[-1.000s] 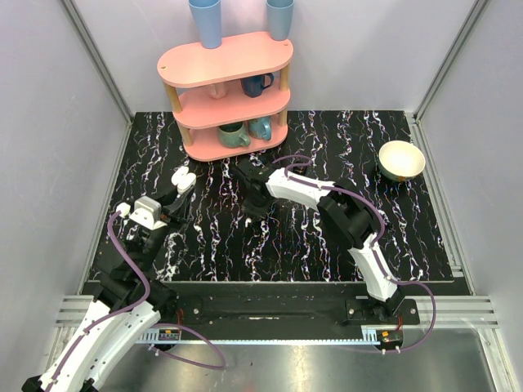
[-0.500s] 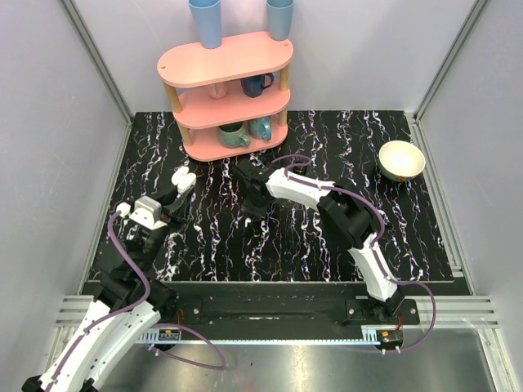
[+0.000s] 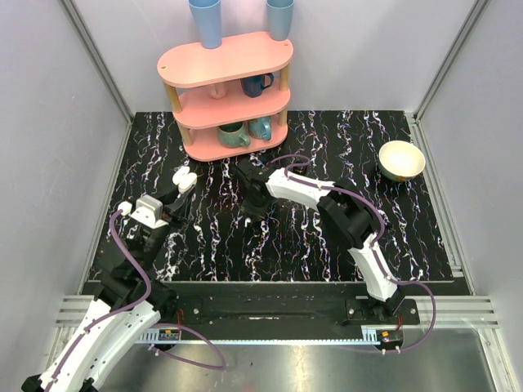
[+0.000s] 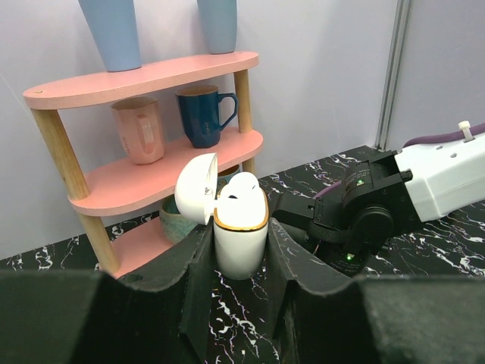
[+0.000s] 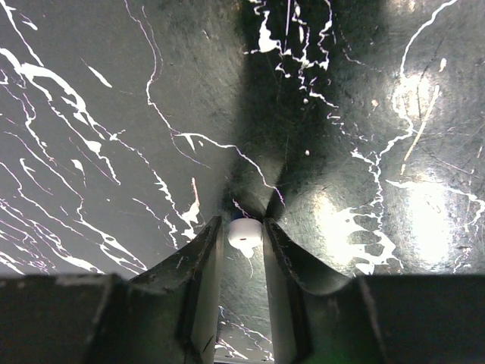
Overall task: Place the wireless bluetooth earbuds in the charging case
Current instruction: Pick up the left earbud from the center of the board.
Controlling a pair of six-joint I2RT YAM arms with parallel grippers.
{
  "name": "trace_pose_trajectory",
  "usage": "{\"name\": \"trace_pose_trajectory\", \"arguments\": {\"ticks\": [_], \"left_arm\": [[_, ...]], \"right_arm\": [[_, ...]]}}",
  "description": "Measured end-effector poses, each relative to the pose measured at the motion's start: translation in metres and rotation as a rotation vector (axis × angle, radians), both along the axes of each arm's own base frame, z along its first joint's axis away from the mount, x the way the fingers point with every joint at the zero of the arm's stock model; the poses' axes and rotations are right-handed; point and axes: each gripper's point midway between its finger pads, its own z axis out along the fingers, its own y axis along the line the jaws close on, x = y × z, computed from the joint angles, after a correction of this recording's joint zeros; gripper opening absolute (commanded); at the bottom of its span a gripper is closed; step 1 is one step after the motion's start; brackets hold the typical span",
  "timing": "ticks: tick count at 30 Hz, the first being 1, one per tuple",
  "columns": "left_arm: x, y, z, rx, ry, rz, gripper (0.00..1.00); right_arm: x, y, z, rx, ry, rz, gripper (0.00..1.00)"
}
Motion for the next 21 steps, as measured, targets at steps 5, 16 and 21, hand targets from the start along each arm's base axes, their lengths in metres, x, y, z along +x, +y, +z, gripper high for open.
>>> {"name": "trace_pose_trajectory", "arguments": {"ticks": [5,16,21], "left_arm": [[0.0012,-0.0008,-0.0012,0.003,0.005,0.0,0.0],[0.0021,-0.0015,-0.0021,0.005,0.009,-0.001,0.0],[0.0023,-0.0016,-0.0024,0.005,0.01,-0.001,0.0]], "right_arm": [[-0.0007,0.0003,-0.0006,0.001,0.004,0.002,0.31],[-0.0009,-0.0003,-0.0008,-0.002,0.0,0.022,0.15],[0.0011,0.0012,-0.0002,0.002,-0.014,0.041,0.0]]}}
